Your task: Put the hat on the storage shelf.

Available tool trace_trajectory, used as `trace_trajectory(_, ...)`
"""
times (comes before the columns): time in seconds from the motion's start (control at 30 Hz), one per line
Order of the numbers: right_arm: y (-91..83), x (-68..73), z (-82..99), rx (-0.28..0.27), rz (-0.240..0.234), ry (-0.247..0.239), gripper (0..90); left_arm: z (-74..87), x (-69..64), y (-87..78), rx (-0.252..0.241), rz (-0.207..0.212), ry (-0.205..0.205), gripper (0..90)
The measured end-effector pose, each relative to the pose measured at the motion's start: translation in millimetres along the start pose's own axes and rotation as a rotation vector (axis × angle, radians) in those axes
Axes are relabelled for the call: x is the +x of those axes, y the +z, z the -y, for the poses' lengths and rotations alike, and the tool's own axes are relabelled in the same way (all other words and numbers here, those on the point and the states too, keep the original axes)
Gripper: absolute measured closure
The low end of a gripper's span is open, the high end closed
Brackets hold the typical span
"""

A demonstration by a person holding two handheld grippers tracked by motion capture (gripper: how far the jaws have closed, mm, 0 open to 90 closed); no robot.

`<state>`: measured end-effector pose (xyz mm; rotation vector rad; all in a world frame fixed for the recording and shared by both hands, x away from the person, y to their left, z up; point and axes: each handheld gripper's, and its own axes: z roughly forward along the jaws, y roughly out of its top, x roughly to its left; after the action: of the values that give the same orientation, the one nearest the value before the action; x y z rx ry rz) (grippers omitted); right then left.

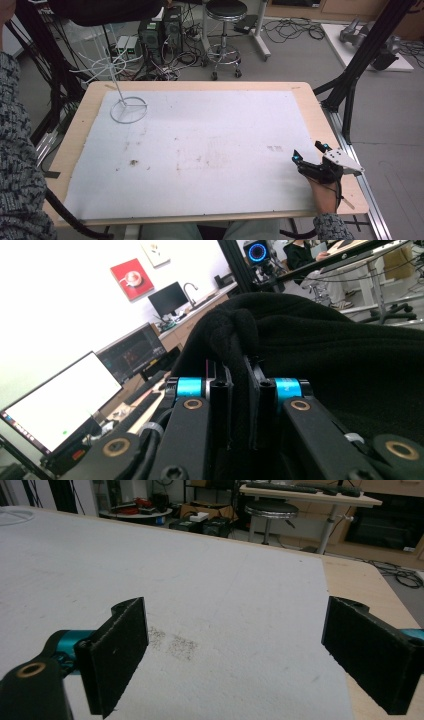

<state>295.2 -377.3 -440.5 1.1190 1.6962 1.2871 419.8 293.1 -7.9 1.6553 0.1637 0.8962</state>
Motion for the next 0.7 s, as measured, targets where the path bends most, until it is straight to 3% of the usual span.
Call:
trace_trajectory(0.33,3.3,2.1,-0.8,0.001,-0.012,-0.011,10.5,20.9,-1.5,-3.8,0.013,-0.013,-0.011,81.9)
trace_trajectory(0.7,5.2,3.4,-2.0,0.001,-0.020,-0.016,10.6,29.3,-11.5,7.4,0.099,0.016,-0.025,80.4)
